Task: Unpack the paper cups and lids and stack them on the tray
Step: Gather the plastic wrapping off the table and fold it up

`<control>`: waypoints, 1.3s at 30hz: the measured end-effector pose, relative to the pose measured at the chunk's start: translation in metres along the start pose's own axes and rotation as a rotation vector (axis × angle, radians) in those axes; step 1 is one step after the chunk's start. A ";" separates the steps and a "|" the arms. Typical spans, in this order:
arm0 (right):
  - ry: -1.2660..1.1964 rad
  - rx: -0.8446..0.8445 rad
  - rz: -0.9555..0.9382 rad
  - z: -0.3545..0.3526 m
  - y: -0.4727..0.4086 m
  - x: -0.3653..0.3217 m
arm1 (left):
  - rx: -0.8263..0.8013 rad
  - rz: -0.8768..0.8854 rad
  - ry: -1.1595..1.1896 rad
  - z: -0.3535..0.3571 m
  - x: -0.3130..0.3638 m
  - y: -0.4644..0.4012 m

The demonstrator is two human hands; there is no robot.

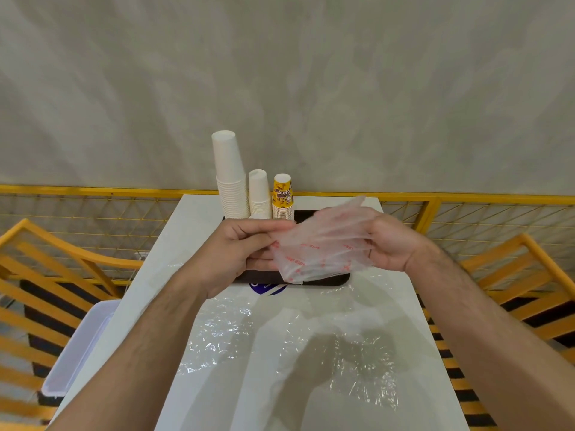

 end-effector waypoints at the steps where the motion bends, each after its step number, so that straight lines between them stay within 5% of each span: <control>1: 0.010 0.000 0.010 0.000 0.001 0.000 | -0.024 0.015 -0.014 0.000 0.002 0.001; 14: 0.160 -0.112 -0.080 0.005 -0.002 -0.003 | -0.194 0.062 0.038 -0.007 0.017 0.010; 18: 0.152 -0.124 -0.142 0.007 -0.001 -0.010 | -0.054 0.052 0.162 0.011 0.010 0.013; 27: 0.184 -0.365 -0.104 -0.010 0.001 -0.039 | 0.025 -0.006 -0.284 0.006 0.013 0.016; 34: 1.053 -0.327 0.090 0.052 -0.017 -0.049 | -0.078 0.133 -0.446 0.009 0.034 0.016; 39: 1.049 -0.214 0.050 0.045 -0.013 -0.039 | -0.094 0.120 -0.367 -0.007 0.028 0.021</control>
Point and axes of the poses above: each hand's wrist, its own y-axis away from the middle knuckle, its own z-axis out of the palm, x = y × z, the point moved 1 cm from there along -y, towards the middle knuckle, and after that the axes turned 7 degrees about -y, right-handed, at the moved point
